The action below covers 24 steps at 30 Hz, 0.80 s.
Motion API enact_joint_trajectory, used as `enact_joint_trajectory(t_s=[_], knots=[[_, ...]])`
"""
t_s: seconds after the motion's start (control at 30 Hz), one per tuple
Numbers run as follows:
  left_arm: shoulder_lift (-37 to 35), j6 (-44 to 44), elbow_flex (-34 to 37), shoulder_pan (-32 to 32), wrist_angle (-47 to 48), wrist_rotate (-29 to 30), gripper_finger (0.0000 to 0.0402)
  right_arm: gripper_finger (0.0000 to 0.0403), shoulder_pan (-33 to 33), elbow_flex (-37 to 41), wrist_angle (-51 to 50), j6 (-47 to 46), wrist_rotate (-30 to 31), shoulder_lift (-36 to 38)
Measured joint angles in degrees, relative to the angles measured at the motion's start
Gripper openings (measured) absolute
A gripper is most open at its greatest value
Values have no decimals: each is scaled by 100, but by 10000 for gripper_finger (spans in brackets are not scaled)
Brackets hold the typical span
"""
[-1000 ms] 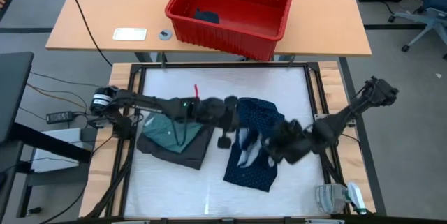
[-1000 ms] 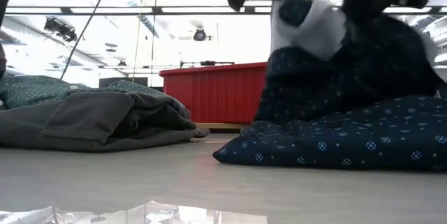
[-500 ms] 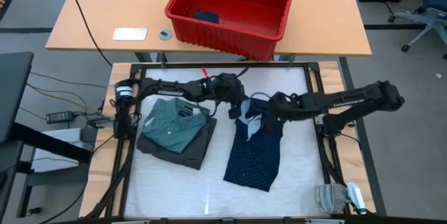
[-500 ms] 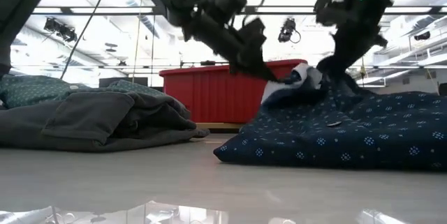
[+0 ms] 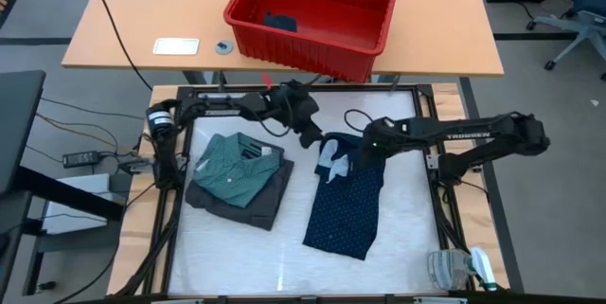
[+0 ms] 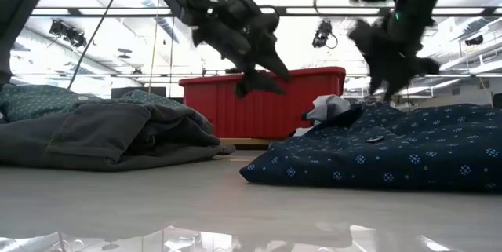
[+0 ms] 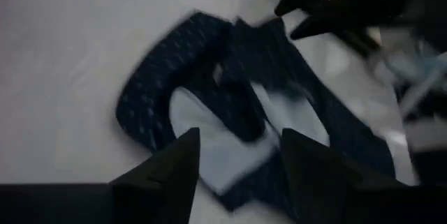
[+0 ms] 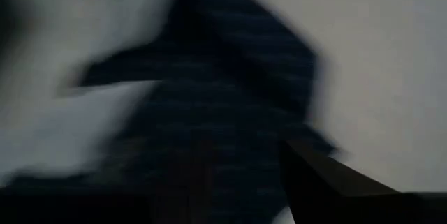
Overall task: Fold laundry
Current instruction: Fold the dark blue polo
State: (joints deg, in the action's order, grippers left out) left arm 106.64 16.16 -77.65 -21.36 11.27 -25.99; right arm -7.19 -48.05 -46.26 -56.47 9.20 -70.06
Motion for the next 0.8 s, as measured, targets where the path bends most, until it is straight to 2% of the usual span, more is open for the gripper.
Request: enact_joint_trajectory(t_s=[0.17,0.3,0.43,0.57,0.67,0.73,0.8], knots=[[-528,-1195,-4,159,874,235,201,158,636,-39,1978,1551,-819,5],[-546,-1497,137,279,1090,123,189,158,1153,-48,3121,2618,-672,-366],[-548,-1553,594,543,959,136,183,158,1541,-45,3219,3056,-374,-1057],[-543,-1164,1080,789,669,232,183,158,1936,-132,3342,3479,109,-1713],[-545,-859,1315,919,597,244,183,158,2071,-353,3370,3751,91,-2082],[-543,-766,1395,989,668,323,183,158,2053,-443,3159,3773,43,-2271],[-543,-762,1424,1025,763,393,183,158,1938,-514,2653,3607,251,-2364]])
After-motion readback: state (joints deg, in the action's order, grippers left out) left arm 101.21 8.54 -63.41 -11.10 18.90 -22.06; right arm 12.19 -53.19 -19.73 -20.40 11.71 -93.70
